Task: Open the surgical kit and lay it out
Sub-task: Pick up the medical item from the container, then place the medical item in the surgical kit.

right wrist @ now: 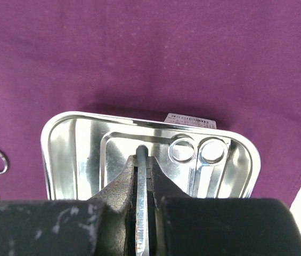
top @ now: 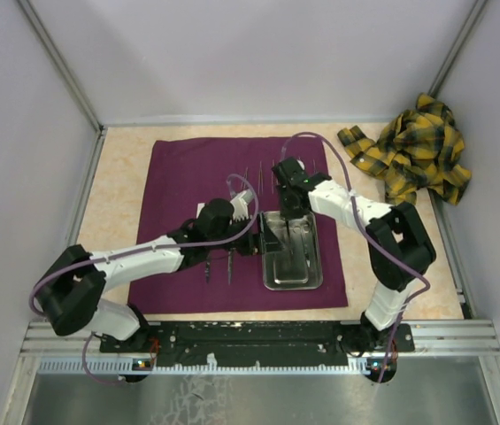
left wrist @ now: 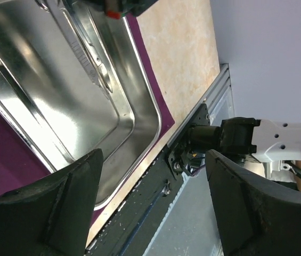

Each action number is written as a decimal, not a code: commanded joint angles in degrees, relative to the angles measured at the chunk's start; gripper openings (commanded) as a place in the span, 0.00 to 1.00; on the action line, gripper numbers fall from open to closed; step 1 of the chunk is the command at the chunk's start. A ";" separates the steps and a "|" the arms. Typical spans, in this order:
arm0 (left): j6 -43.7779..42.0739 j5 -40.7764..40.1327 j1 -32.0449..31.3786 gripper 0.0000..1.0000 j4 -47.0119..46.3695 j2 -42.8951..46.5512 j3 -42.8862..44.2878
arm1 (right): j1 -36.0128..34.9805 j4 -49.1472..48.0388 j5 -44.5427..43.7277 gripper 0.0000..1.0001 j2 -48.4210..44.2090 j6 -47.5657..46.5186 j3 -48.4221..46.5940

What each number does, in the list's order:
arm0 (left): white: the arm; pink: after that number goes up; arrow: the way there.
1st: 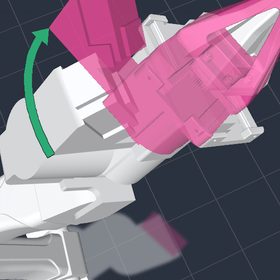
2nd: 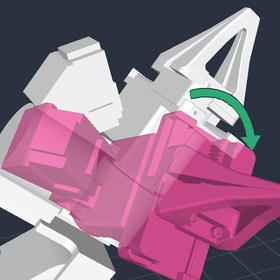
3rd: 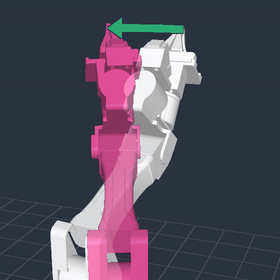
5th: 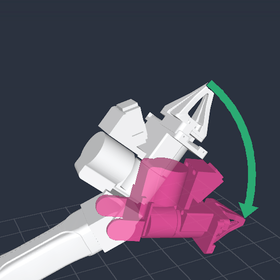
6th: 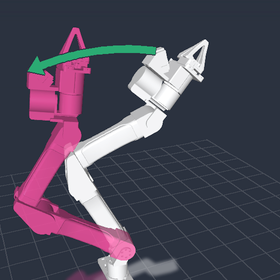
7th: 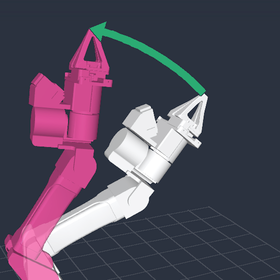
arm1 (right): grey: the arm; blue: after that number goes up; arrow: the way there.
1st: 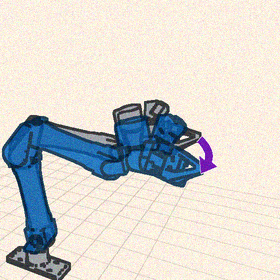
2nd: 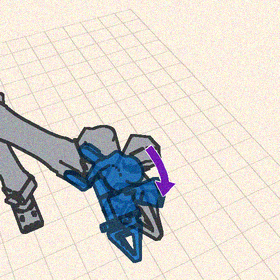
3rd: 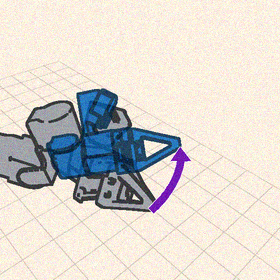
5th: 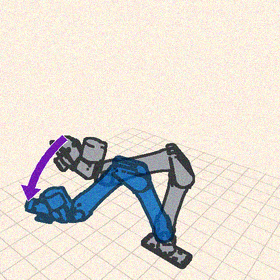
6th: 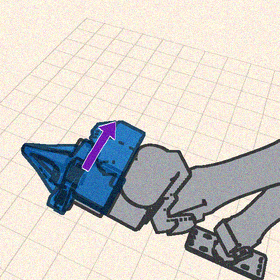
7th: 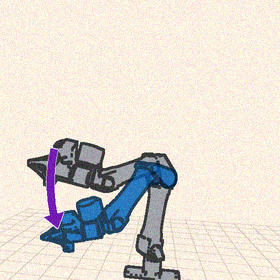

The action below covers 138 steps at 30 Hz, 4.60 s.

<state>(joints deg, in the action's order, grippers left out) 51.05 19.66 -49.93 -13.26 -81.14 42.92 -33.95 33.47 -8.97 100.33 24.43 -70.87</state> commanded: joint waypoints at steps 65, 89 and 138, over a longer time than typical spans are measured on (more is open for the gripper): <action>-8.56 -8.20 12.59 0.00 12.94 0.41 7.75 | 7.86 5.14 13.36 0.39 -19.93 3.26 -2.17; -8.77 -10.15 15.63 0.00 4.88 -14.75 8.49 | 8.50 4.23 14.82 0.39 -21.16 1.67 3.02; -10.53 -20.26 13.24 0.49 15.86 -10.58 16.59 | 13.04 3.39 19.17 0.39 -24.71 -1.75 7.60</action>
<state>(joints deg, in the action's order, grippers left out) 43.03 -0.67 -36.38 0.89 -98.52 56.71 -21.50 37.76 10.20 78.70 23.92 -64.12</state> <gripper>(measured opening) 0.397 0.392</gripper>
